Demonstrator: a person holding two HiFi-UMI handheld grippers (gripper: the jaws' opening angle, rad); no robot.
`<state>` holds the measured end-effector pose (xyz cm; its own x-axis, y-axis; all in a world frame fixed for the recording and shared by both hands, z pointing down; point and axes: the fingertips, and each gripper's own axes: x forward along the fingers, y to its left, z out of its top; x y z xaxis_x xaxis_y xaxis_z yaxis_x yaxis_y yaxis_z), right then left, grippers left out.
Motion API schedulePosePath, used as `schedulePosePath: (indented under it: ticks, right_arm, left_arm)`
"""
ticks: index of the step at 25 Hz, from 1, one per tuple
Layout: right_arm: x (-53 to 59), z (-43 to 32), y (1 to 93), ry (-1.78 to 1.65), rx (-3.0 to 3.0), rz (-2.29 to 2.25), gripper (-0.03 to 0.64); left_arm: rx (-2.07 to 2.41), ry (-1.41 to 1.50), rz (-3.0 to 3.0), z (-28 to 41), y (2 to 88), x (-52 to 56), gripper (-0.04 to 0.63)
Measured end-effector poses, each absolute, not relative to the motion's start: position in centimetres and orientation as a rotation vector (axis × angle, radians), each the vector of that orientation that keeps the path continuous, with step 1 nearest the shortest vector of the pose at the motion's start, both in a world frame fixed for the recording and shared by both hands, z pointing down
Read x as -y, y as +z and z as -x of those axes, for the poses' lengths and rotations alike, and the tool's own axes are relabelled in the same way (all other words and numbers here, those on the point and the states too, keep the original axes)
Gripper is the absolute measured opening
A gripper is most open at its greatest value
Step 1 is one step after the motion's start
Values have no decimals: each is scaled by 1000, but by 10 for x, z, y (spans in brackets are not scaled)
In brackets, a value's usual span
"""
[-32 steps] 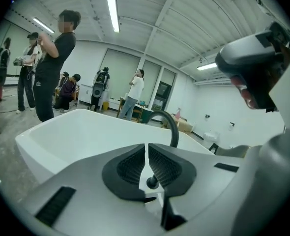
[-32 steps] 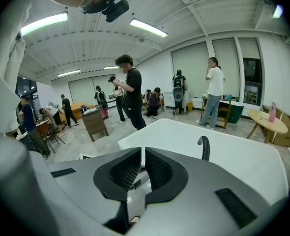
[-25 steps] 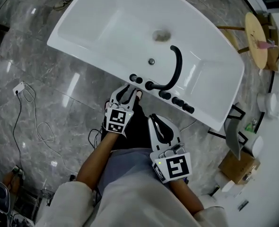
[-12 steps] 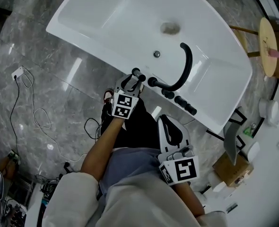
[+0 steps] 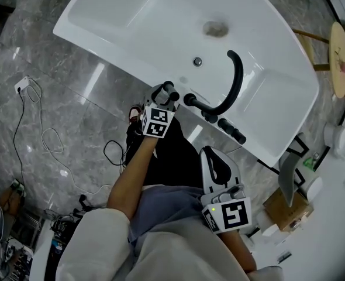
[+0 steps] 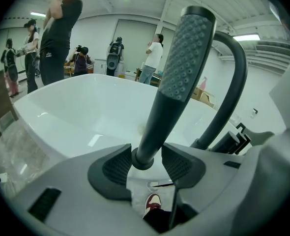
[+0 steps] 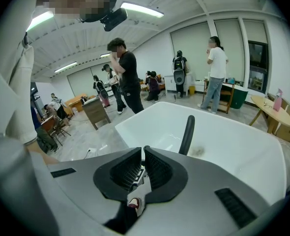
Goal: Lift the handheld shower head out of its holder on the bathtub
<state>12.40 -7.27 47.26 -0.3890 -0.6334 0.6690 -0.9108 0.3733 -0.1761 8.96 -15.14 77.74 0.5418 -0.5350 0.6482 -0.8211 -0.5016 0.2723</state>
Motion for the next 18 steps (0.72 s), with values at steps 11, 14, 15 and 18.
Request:
schedulePosePath:
  ticks: [11, 14, 15, 18]
  right_arm:
    - [72, -131, 479, 738, 2121, -1312, 21]
    - [71, -127, 480, 740, 2124, -1297, 21]
    - [71, -127, 481, 743, 2125, -1295, 21]
    - [71, -125, 481, 754, 2129, -1289, 21]
  left_arm:
    - [1133, 687, -2256, -97, 785, 157, 179]
    - [1132, 684, -2262, -98, 785, 159, 156]
    - [1134, 684, -2265, -98, 785, 159, 155]
    - [1134, 687, -2270, -99, 785, 160, 150]
